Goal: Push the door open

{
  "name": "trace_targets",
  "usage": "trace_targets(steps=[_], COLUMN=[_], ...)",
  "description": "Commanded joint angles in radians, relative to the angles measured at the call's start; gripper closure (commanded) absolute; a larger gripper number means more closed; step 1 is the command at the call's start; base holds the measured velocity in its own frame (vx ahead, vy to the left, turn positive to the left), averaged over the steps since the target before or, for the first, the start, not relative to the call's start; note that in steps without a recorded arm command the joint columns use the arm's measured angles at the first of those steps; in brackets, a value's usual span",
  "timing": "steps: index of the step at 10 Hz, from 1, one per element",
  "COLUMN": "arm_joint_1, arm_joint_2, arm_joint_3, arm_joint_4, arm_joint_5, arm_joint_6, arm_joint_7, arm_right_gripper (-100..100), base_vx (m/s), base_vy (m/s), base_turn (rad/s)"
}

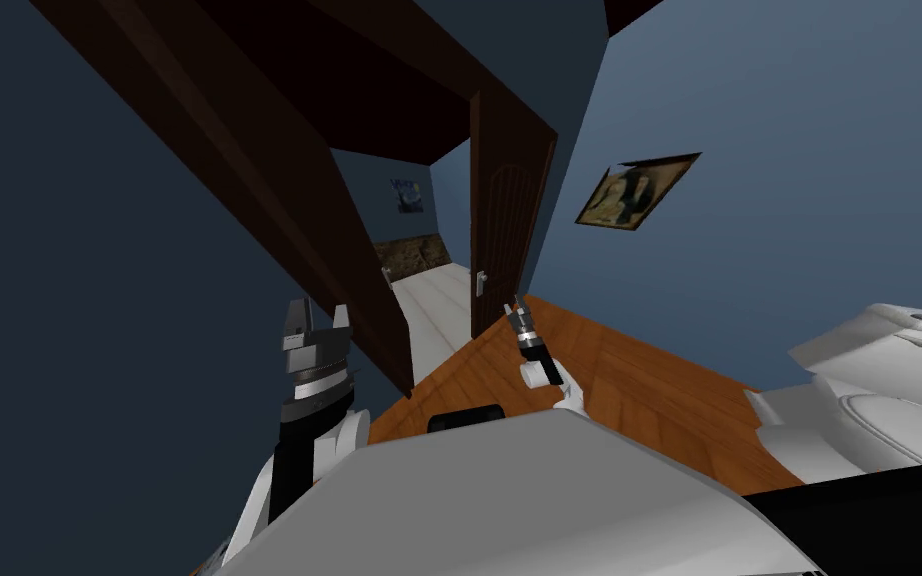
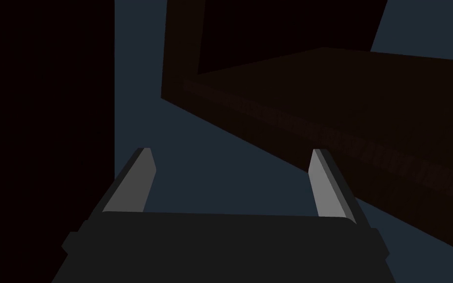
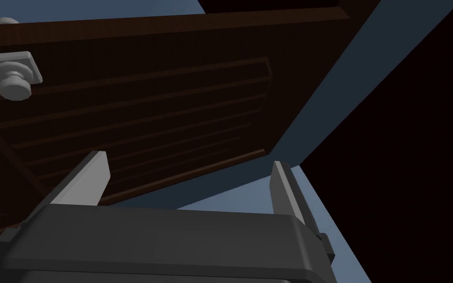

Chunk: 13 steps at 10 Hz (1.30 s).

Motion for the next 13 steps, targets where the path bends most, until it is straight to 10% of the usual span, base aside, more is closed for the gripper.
trace_targets(steps=[1,13], arm_joint_1=[-0.021,-0.174], arm_joint_2=[-0.020,-0.137], arm_joint_3=[0.002,0.023], arm_joint_4=[0.049,0.376], arm_joint_5=[-0.008,-0.055], arm_joint_6=[0.001,0.004], arm_joint_7=[-0.011,-0.070], arm_right_gripper=[-100,-100], base_vx=[0.053,0.040], base_vy=[-0.133,-0.110], base_turn=[0.208,0.182])
